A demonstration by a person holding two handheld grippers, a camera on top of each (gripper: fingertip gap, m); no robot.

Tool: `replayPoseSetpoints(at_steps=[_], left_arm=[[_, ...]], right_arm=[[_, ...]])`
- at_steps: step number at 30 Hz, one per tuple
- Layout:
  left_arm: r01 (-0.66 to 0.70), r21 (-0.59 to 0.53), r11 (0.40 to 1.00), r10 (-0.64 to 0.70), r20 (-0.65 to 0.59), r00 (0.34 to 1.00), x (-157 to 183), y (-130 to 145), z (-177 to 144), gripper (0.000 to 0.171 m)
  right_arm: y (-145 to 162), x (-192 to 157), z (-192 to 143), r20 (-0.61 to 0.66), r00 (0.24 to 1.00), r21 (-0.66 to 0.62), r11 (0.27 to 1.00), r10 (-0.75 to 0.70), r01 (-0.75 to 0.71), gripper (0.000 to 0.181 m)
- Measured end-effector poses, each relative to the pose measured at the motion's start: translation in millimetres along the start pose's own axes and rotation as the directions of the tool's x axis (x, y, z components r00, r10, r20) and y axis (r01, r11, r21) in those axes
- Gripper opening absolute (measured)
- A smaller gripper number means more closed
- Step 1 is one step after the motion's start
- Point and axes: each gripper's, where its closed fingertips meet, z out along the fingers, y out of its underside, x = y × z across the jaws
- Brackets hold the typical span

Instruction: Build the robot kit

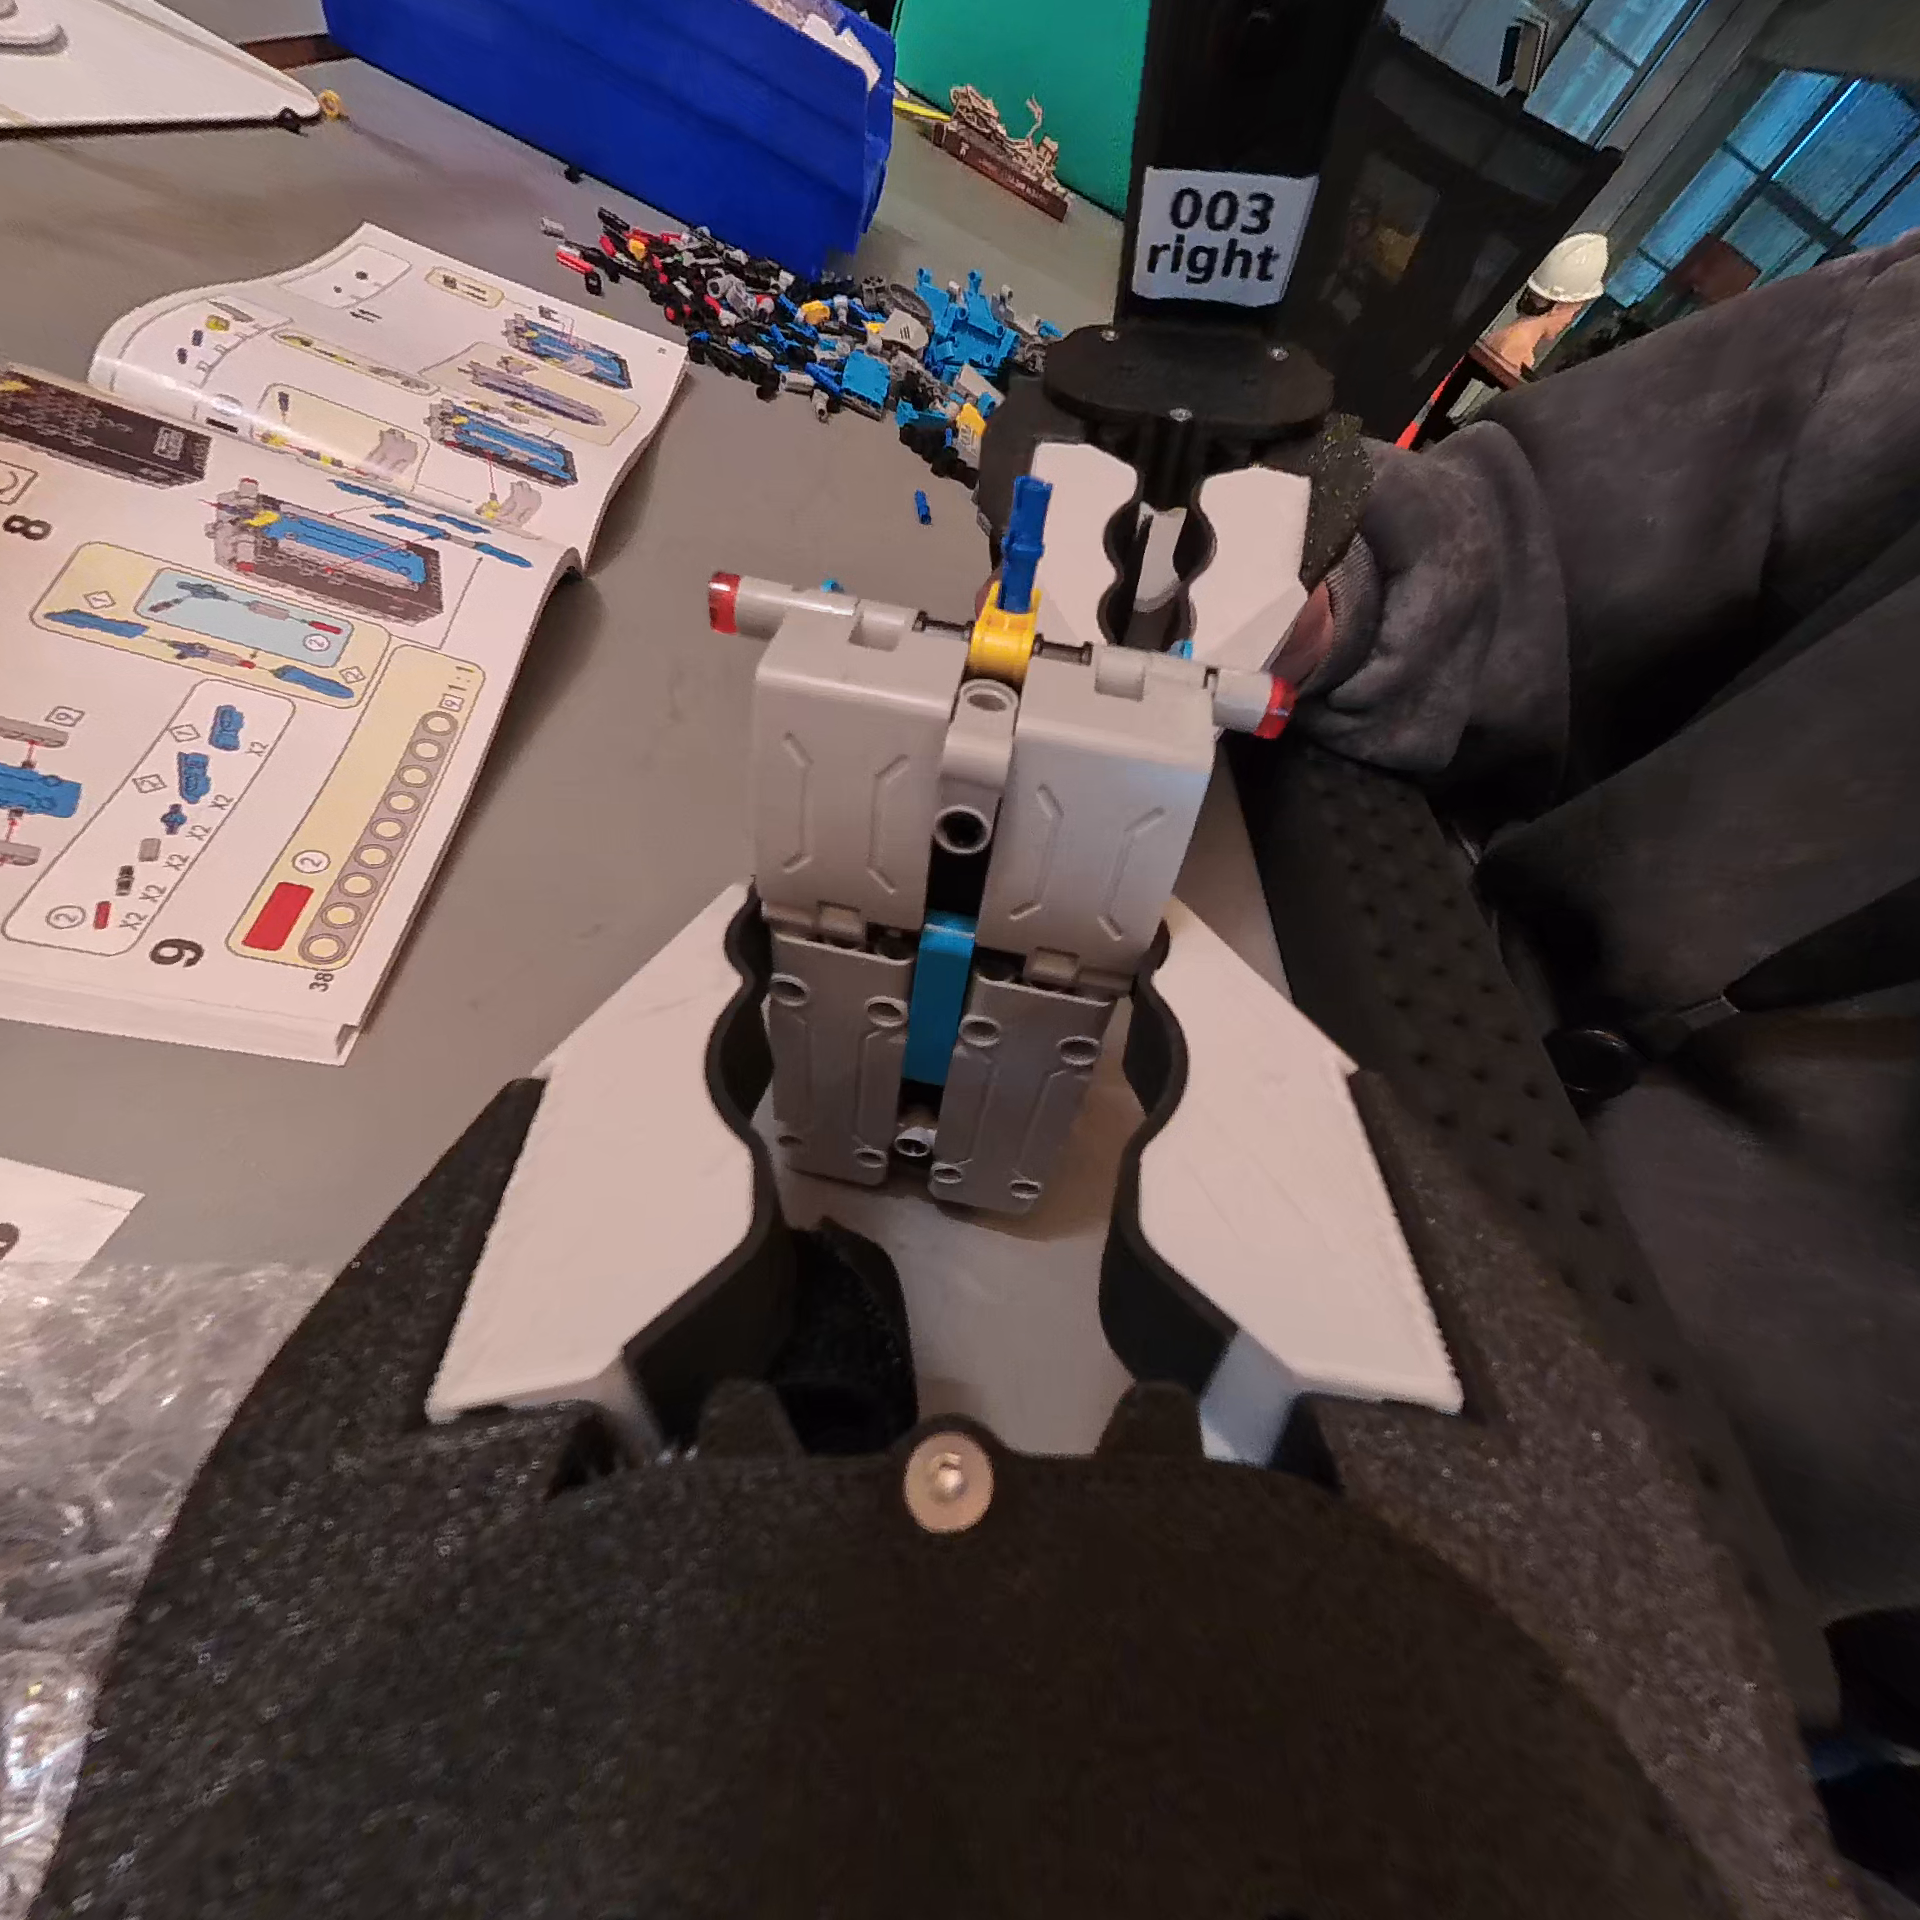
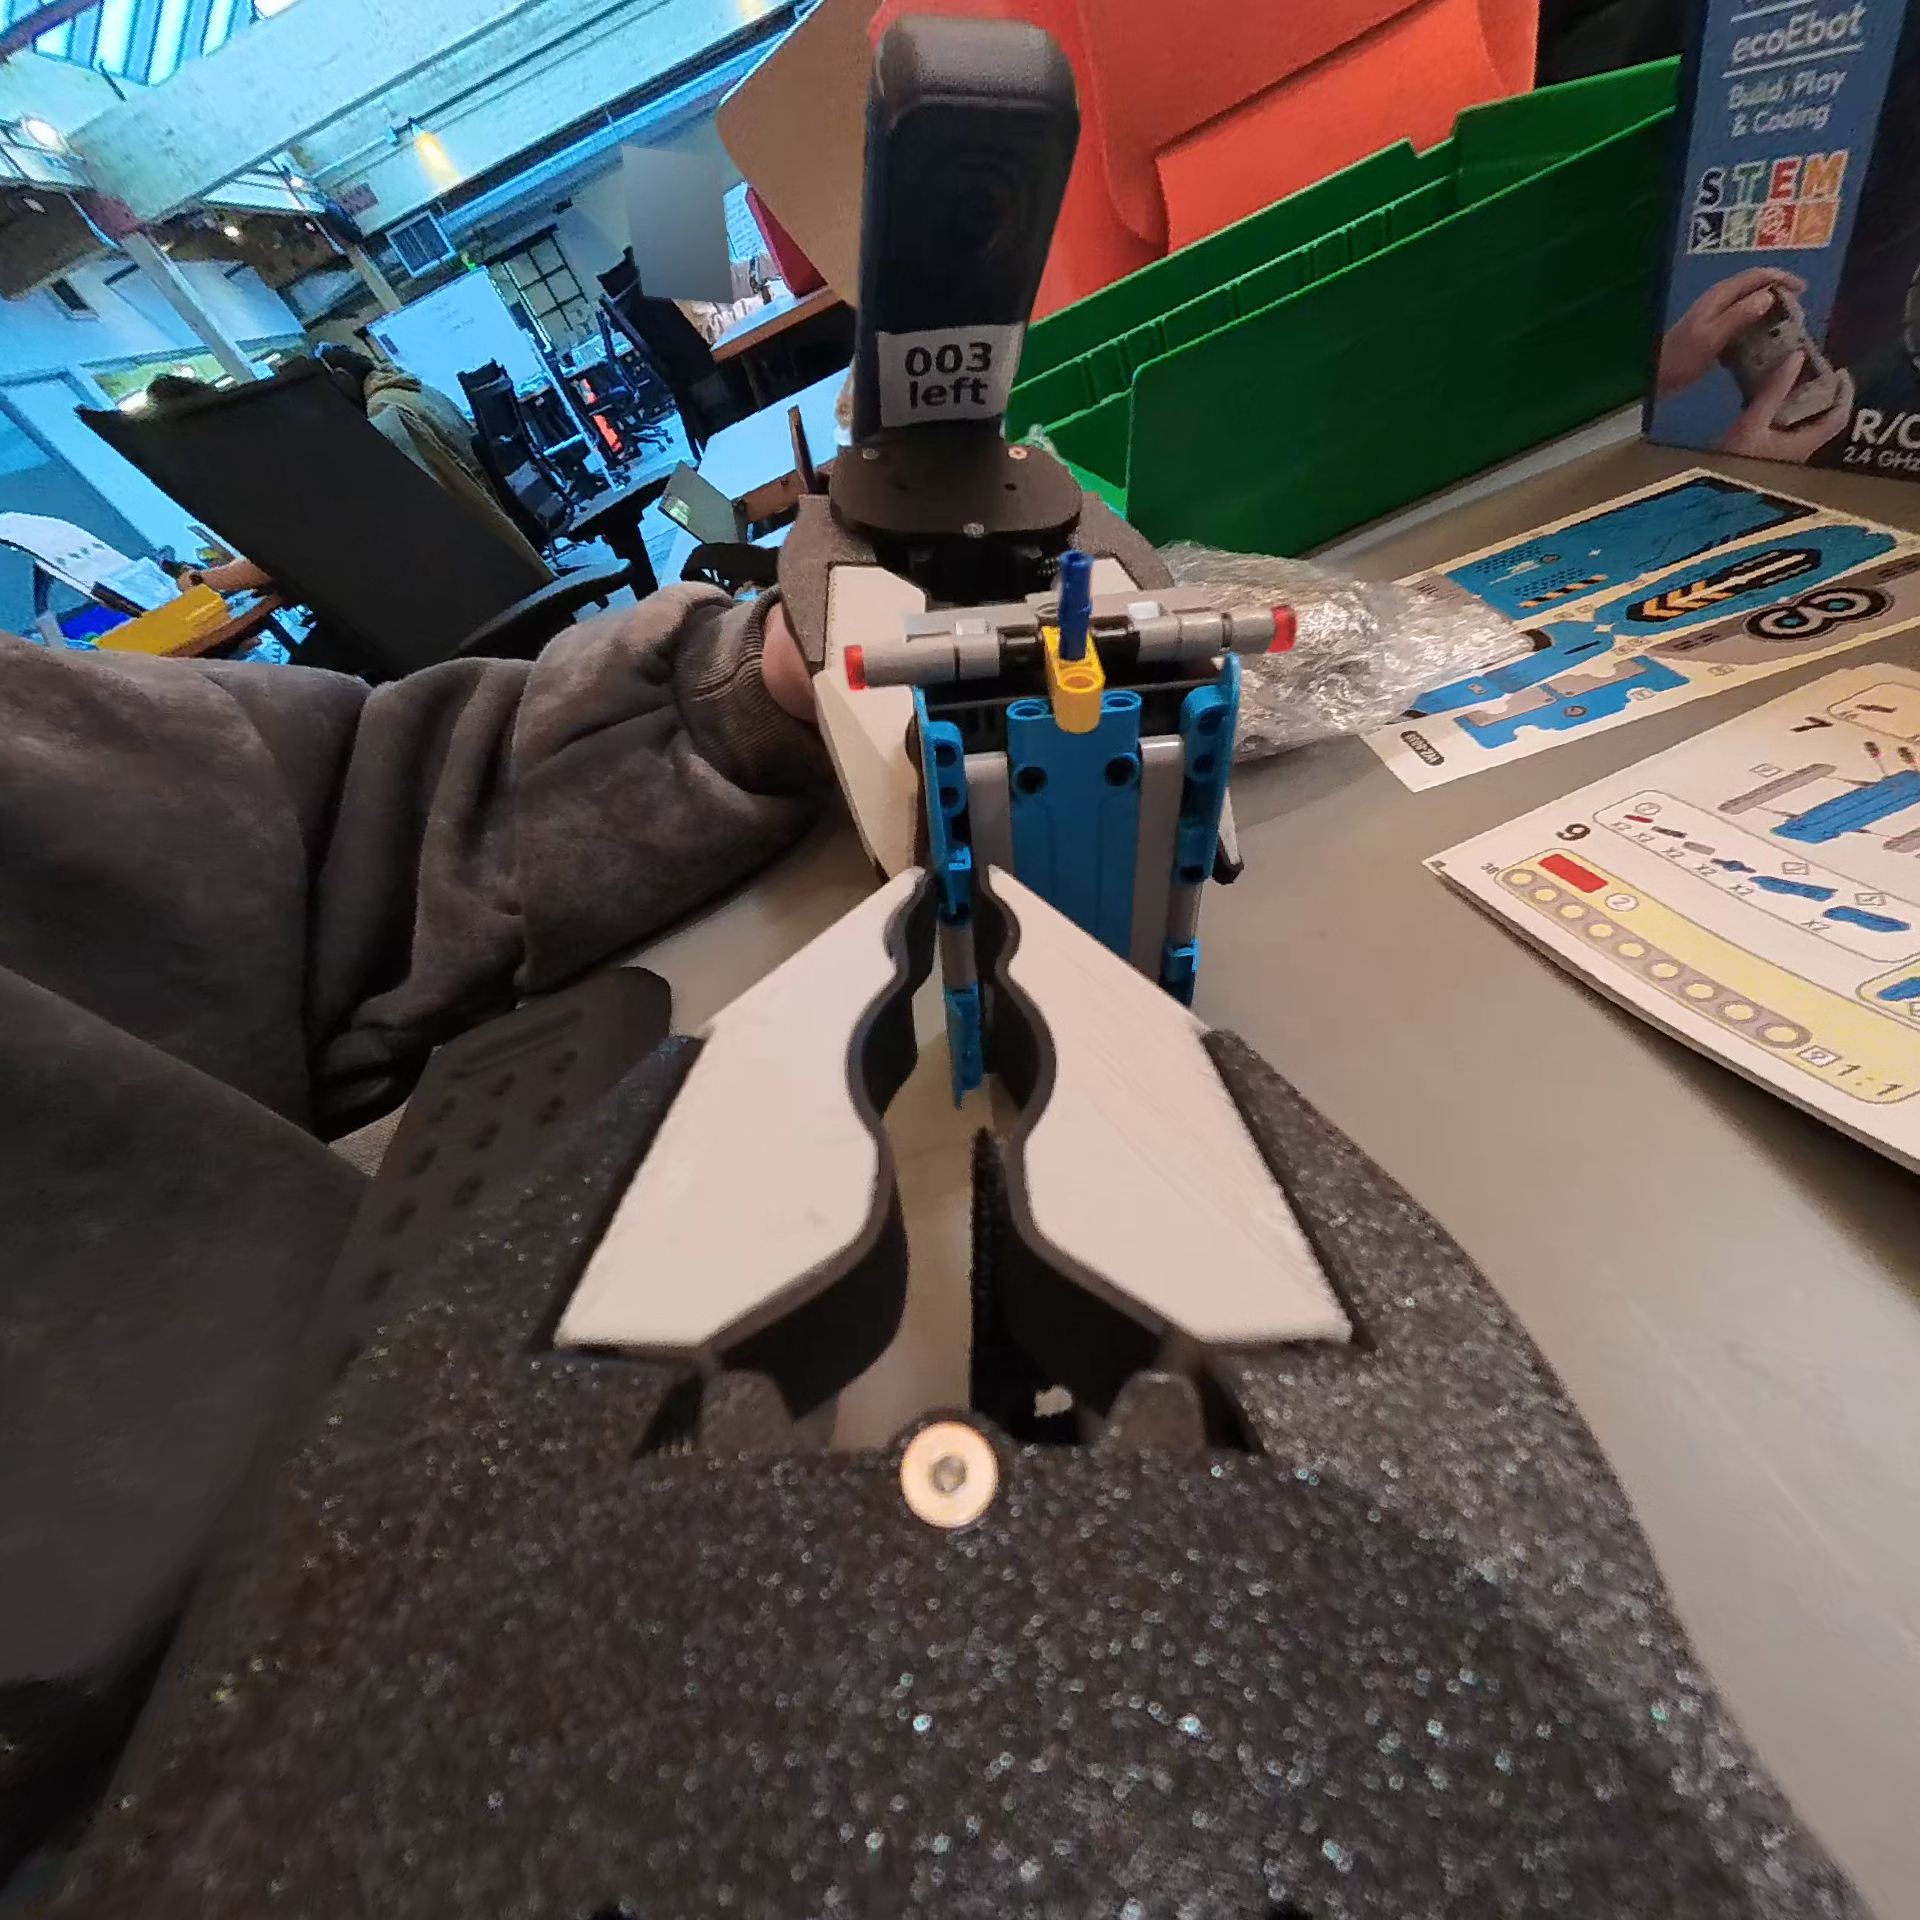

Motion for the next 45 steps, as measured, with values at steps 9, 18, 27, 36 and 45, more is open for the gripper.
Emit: replayPoseSetpoints(at_steps=[9, 18, 27, 36, 45], left_arm=[[0.033, 0.020, 0.999, -0.034, 0.012, 0.999, -3.4, -2.4, 0.5, 0.068], [0.075, 0.042, 0.996, -0.076, 0.022, 0.997, -7.4, -5.2, 1.0, 0.067], [0.057, 0.041, 0.998, -0.058, 0.029, 0.998, -6.2, -5.5, 2.2, 0.067], [0.066, 0.041, 0.997, -0.067, 0.029, 0.997, -6.9, -5.5, 1.8, 0.067], [0.077, 0.042, 0.996, -0.078, 0.026, 0.997, -7.4, -5.5, 1.2, 0.067]], right_arm=[[-0.9, 3.3, -0.4, -0.045, 0.999, 0.000, 1.000, 0.031, -0.031, 0.006], [-7.5, 8.4, 0.4, -0.082, 0.993, 0.030, 0.996, 0.081, -0.079, 0.005], [-4.8, 5.8, -0.6, -0.074, 0.991, 0.039, 0.994, 0.109, -0.106, 0.006], [-5.7, 6.6, -0.5, 0.004, 0.988, 0.009, 0.988, 0.153, -0.153, 0.007], [-0.1, 8.1, 1.7, 0.008, 0.990, -0.019, 0.990, 0.140, -0.140, 0.007]])
